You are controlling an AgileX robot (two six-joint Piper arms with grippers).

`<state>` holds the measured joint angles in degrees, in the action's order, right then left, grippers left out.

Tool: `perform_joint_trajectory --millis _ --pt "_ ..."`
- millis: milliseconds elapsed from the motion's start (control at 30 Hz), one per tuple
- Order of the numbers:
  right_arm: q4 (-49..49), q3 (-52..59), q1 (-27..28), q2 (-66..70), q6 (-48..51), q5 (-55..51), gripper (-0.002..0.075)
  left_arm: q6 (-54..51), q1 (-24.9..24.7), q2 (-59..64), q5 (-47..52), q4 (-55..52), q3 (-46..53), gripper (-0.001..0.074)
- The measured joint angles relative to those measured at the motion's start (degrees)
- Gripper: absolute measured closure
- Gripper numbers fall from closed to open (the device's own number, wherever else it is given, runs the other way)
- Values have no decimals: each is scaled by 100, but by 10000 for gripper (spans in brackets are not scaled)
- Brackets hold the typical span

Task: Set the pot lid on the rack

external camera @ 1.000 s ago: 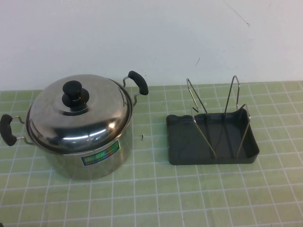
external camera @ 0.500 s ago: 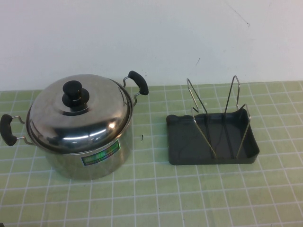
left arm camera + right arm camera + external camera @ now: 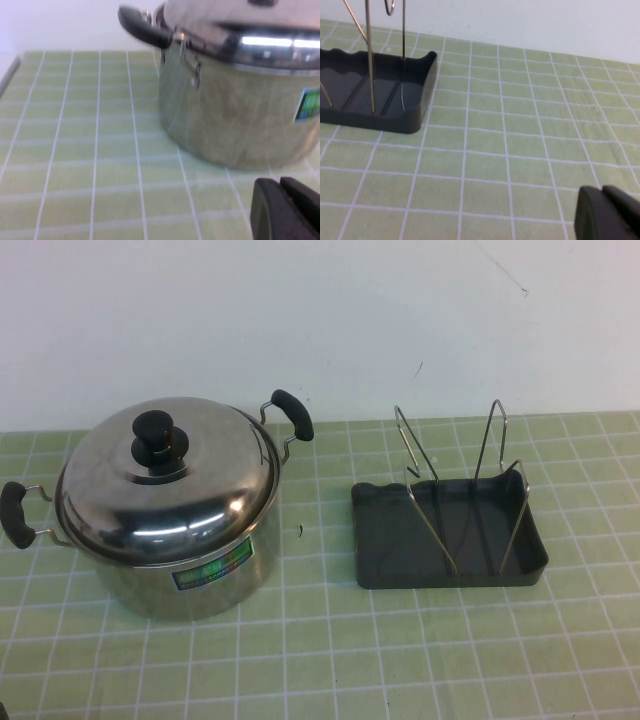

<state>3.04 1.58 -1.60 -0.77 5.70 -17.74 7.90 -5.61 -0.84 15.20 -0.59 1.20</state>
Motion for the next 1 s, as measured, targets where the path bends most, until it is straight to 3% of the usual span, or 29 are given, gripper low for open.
perform_joint_trajectory --millis 167,433,633,833,1000 --pt "8 7 0 0 0 953 727 0 0 0 -1123 0 0 737" --pt "42 7 0 0 0 3936 727 -14 0 0 -3884 0 0 737" --pt "-172 7 0 0 247 5795 727 44 0 0 -4843 -8 0 737" --pt "-658 7 0 0 478 5810 727 212 0 0 -4868 -13 0 737" --pt "-658 -584 0 0 688 3862 727 678 0 0 -3400 310 -691 737"
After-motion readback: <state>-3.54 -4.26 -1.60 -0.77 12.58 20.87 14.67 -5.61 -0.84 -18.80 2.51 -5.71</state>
